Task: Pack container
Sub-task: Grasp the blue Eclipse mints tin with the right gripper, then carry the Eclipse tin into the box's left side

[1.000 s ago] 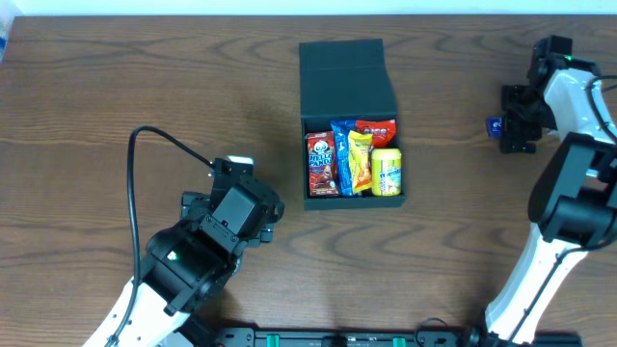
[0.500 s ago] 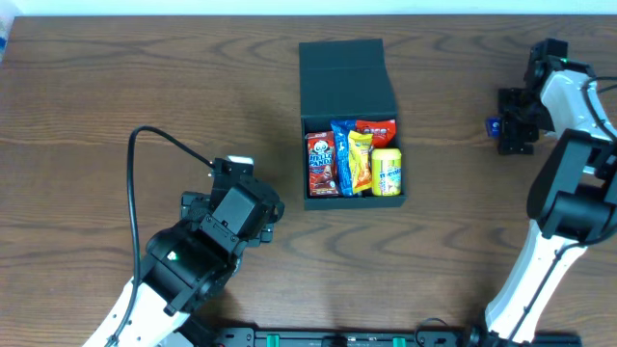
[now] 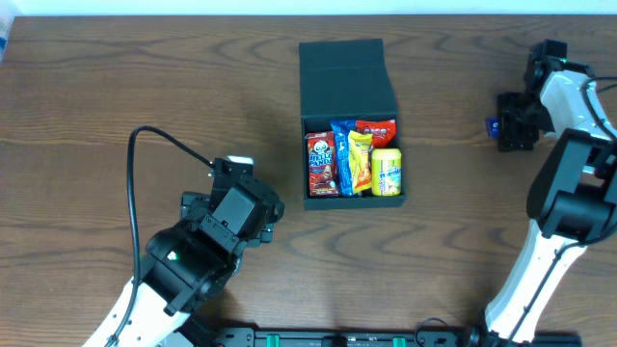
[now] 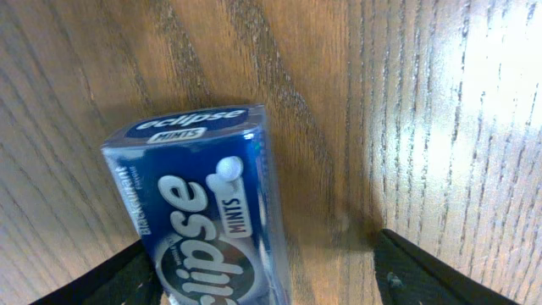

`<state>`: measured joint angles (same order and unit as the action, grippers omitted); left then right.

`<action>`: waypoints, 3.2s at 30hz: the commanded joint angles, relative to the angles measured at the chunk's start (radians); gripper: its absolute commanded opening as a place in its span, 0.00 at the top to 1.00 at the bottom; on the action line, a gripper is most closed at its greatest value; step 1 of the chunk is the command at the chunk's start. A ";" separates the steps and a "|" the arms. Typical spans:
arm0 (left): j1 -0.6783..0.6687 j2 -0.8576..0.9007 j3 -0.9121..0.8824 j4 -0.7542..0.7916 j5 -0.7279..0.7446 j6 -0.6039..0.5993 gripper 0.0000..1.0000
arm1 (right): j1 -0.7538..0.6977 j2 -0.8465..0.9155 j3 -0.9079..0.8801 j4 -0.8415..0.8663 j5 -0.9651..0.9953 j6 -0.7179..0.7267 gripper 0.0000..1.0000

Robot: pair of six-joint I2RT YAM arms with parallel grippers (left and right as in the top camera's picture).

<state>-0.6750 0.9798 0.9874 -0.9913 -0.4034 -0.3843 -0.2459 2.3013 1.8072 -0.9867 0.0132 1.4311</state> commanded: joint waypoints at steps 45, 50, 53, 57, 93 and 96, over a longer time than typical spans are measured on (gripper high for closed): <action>0.003 0.001 -0.004 -0.003 -0.014 0.011 0.05 | 0.153 -0.111 0.016 -0.085 0.111 -0.161 0.98; 0.003 0.001 -0.004 -0.003 -0.014 0.011 0.05 | 0.190 -0.238 0.016 -0.085 0.111 -0.306 0.99; 0.003 0.001 -0.004 -0.003 -0.014 0.011 0.05 | 0.222 -0.326 0.016 -0.099 0.111 -0.429 0.99; 0.003 0.001 -0.004 -0.003 -0.014 0.011 0.05 | 0.328 -0.486 0.016 -0.160 0.110 -0.696 0.99; 0.003 0.001 -0.004 -0.003 -0.014 0.011 0.05 | 0.922 -0.270 -0.063 -0.042 -0.039 -0.775 0.99; 0.003 0.001 -0.004 -0.003 -0.014 0.011 0.05 | 0.922 -0.270 -0.119 0.011 -0.056 -0.774 0.98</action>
<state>-0.6750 0.9798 0.9874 -0.9909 -0.4034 -0.3847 0.6666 2.0254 1.7275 -0.9852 -0.0151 0.6762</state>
